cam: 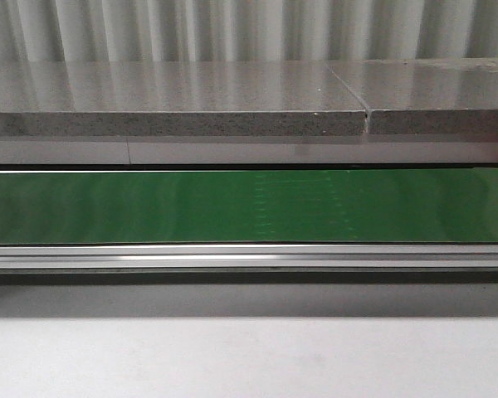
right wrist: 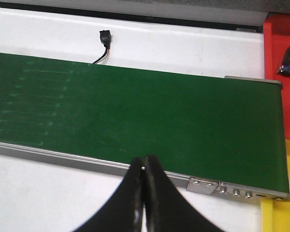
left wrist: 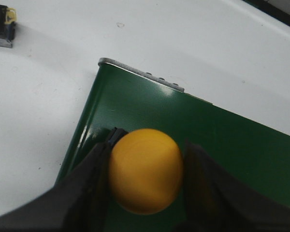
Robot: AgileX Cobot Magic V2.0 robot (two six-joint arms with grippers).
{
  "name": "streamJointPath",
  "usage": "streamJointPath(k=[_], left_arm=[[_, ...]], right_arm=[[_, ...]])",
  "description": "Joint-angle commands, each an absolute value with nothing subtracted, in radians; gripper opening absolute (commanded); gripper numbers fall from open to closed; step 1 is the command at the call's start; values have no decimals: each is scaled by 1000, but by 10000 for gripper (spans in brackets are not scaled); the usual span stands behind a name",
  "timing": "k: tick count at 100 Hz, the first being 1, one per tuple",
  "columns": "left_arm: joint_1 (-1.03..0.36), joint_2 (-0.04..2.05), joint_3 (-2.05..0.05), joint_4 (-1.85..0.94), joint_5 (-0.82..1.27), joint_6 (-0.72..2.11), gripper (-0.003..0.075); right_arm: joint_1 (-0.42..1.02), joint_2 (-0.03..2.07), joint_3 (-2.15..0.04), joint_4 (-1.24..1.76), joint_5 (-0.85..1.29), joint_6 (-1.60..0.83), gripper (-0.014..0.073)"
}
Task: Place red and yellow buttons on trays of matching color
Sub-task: 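Carry the yellow button over the belt's near end with the left gripper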
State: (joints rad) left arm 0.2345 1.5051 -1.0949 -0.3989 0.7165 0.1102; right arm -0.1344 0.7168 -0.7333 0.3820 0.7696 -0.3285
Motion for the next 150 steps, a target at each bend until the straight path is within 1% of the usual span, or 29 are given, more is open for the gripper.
streamJointPath(k=[1, 30, 37, 42, 49, 54, 56, 61, 66, 68, 73, 76, 98, 126, 138, 150], left_arm=[[236, 1461, -1103, -437, 650, 122, -20], [236, 1461, -1074, -437, 638, 124, -15], [236, 1461, -1074, -437, 647, 132, 24], [236, 1461, -1074, -437, 655, 149, 78], [236, 1461, -1074, -437, 664, 149, 190], [236, 1461, -1074, -437, 671, 151, 306], [236, 1461, -1074, -437, 671, 150, 337], [236, 1461, -1074, -437, 674, 155, 461], [236, 1461, -1081, -442, 684, 172, 552], [236, 1461, -1081, -442, 689, 175, 582], [236, 1458, -1091, -442, 693, 176, 625], [236, 1456, -1098, -442, 698, 176, 634], [236, 1408, -1158, -442, 708, 199, 629], [239, 1400, -1222, -395, 662, 199, 629], [263, 1427, -1222, -336, 661, 191, 629], [314, 1477, -1222, -334, 661, 172, 629]], right_arm=[[-136, 712, -759, 409, 710, -335, -67], [-136, 712, -759, 409, 710, -335, -67], [-136, 712, -759, 409, 710, -335, -67], [-136, 712, -759, 409, 710, -335, -67], [-136, 712, -759, 409, 710, -335, -67], [-136, 712, -759, 409, 710, -335, -67], [-136, 712, -759, 409, 710, -335, -67], [-136, 712, -759, 409, 710, -335, -67], [-136, 712, -759, 409, 710, -335, -67], [-136, 712, -759, 409, 710, -335, -67], [-136, 712, -759, 409, 710, -335, -67], [-136, 712, -759, 409, 710, -335, -67], [-136, 712, -759, 409, 710, -335, -67], [-136, 712, -759, 409, 710, -335, -67], [-136, 712, -759, 409, 710, -335, -67], [-136, 712, -759, 409, 710, -335, -67]])
